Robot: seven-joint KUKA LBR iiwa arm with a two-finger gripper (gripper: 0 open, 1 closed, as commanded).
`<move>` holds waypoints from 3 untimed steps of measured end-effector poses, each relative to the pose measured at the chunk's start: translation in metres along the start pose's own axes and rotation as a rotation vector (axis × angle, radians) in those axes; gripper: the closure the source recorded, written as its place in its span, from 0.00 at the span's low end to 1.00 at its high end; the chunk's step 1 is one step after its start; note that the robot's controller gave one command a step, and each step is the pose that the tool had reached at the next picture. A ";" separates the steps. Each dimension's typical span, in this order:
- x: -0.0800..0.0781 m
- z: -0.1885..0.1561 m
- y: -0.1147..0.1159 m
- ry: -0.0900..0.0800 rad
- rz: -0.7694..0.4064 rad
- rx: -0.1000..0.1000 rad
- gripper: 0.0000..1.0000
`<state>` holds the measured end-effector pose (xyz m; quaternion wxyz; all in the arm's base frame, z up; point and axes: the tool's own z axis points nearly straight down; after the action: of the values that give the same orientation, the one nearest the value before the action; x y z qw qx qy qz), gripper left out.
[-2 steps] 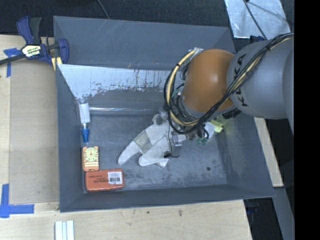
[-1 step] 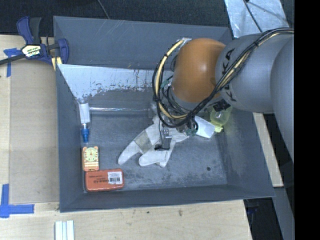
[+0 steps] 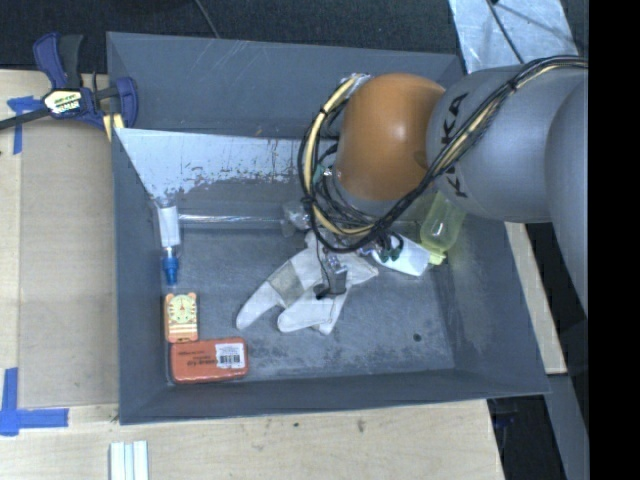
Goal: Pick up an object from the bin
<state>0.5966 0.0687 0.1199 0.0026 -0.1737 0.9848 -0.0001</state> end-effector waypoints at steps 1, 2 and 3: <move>-0.012 0.052 -0.021 0.005 -0.083 -0.003 0.00; -0.020 0.046 -0.021 -0.002 -0.173 0.001 1.00; -0.020 0.046 -0.022 -0.002 -0.173 0.000 1.00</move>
Offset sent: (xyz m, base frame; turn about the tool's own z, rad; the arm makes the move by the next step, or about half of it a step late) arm 0.0236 -0.0133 -0.0499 -0.1749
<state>0.6228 0.0553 0.0742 0.0035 -0.2579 0.9662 -0.0003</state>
